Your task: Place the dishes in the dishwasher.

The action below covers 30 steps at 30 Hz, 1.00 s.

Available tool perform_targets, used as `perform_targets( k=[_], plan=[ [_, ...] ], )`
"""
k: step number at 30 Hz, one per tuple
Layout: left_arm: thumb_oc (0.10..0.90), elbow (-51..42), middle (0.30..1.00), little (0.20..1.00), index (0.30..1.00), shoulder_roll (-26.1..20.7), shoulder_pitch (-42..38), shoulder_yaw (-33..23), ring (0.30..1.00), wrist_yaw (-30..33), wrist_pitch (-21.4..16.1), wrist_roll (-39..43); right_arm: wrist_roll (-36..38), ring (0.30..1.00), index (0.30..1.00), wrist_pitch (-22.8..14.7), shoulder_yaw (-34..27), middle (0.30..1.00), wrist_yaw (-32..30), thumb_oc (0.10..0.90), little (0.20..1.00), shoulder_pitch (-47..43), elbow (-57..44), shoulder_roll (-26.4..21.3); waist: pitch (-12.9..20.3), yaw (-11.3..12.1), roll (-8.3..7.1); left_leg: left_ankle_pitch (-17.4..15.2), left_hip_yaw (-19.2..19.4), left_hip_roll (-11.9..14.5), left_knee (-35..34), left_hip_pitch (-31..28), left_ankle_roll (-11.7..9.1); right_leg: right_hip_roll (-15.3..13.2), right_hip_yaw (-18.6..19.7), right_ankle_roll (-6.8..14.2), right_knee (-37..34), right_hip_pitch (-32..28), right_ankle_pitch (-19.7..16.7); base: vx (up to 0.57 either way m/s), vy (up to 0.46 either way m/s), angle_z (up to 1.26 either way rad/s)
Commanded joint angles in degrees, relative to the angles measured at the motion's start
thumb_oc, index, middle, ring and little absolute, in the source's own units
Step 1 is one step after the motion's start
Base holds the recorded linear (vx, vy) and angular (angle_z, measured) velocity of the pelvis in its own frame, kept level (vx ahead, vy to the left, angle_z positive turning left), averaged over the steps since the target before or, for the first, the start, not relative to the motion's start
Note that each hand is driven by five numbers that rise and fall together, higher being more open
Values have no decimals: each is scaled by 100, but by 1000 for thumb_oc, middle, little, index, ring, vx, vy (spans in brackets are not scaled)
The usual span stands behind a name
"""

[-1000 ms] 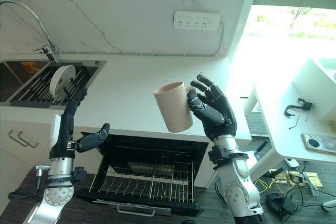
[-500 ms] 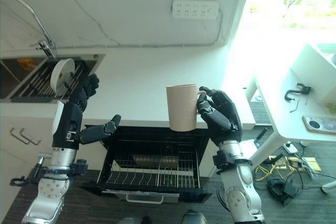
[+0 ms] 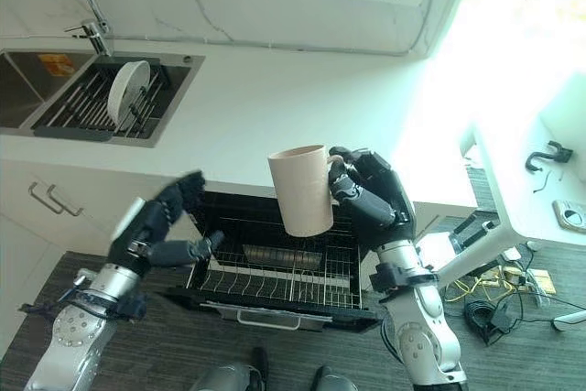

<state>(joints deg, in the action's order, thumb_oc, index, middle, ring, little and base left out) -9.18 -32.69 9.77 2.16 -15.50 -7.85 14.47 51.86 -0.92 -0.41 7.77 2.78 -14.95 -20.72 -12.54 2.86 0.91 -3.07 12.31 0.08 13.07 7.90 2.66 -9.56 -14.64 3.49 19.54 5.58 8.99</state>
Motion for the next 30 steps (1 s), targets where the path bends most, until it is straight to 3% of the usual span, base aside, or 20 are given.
perform_targets(
  k=[1,4,5,9,14,17,19,23,24,30],
  plan=[
    [800,-591,900,900,900,-248,-377,-257,900,-837,144,446,58,300,300,-362,-322,300,408,400,300,-437,-601,-159,362,-114,67,-1079,-215,342,412,-378,-344,79,-161,303,-235,-229,255,0,0,0],
    [800,-633,900,900,900,-428,-276,-247,900,-1263,463,453,65,300,300,-379,-309,300,464,400,300,-355,-556,-230,359,-136,112,-1090,-193,354,412,-397,-348,71,-174,306,-235,-235,261,13,-8,5],
    [800,-685,900,900,900,-646,-243,-231,900,-1613,831,511,128,300,300,-347,-328,300,457,400,300,-311,-571,-339,370,-163,142,-1086,-177,361,412,-399,-359,65,-173,318,-235,-227,259,0,0,0],
    [800,-798,900,900,900,-943,-162,-235,900,-2120,1409,507,194,300,300,-373,-333,300,374,400,300,-243,-569,-504,380,-213,213,-1092,-163,372,412,-379,-380,52,-160,351,-235,-176,246,0,0,0],
    [800,-752,900,900,900,-1011,-208,-218,900,-1662,1434,306,192,300,300,-397,-292,300,292,400,300,-193,-593,-553,389,-265,229,-1107,-144,368,412,-394,-373,63,-128,365,-235,-159,244,0,0,0],
    [800,-477,900,900,900,-730,-456,-77,900,-1333,1555,749,77,300,300,-414,-198,300,270,400,300,-279,-483,-470,406,-295,219,-1118,-134,369,412,-402,-369,75,-103,360,-235,-158,255,0,0,0],
    [800,130,900,900,900,-498,-851,320,900,-752,1420,-84,-78,300,300,-379,-54,300,247,400,300,-421,-399,-354,435,-375,198,-1138,-106,378,412,-441,-373,110,-46,354,-235,-169,264,0,0,0],
    [800,617,900,900,900,-480,-1240,804,900,-461,1492,-1137,-127,300,300,-323,40,300,144,400,300,-584,-356,-360,460,-433,191,-1136,-85,387,412,-455,-371,153,8,344,-235,-171,269,12,-17,-4],
    [800,890,900,900,900,-449,-1373,1072,900,-376,1521,-1817,-151,300,300,-302,79,300,151,400,300,-604,-348,-333,463,-473,188,-1146,-67,392,412,-467,-367,173,34,351,-235,-169,267,15,-27,-4],
    [800,1385,900,900,900,-371,-1549,1699,900,-985,1911,-2741,-218,300,300,-178,113,300,278,400,300,-577,-359,-255,481,-611,172,-1173,18,434,412,-528,-352,239,142,370,-235,-175,278,12,-11,-4]
  ],
)
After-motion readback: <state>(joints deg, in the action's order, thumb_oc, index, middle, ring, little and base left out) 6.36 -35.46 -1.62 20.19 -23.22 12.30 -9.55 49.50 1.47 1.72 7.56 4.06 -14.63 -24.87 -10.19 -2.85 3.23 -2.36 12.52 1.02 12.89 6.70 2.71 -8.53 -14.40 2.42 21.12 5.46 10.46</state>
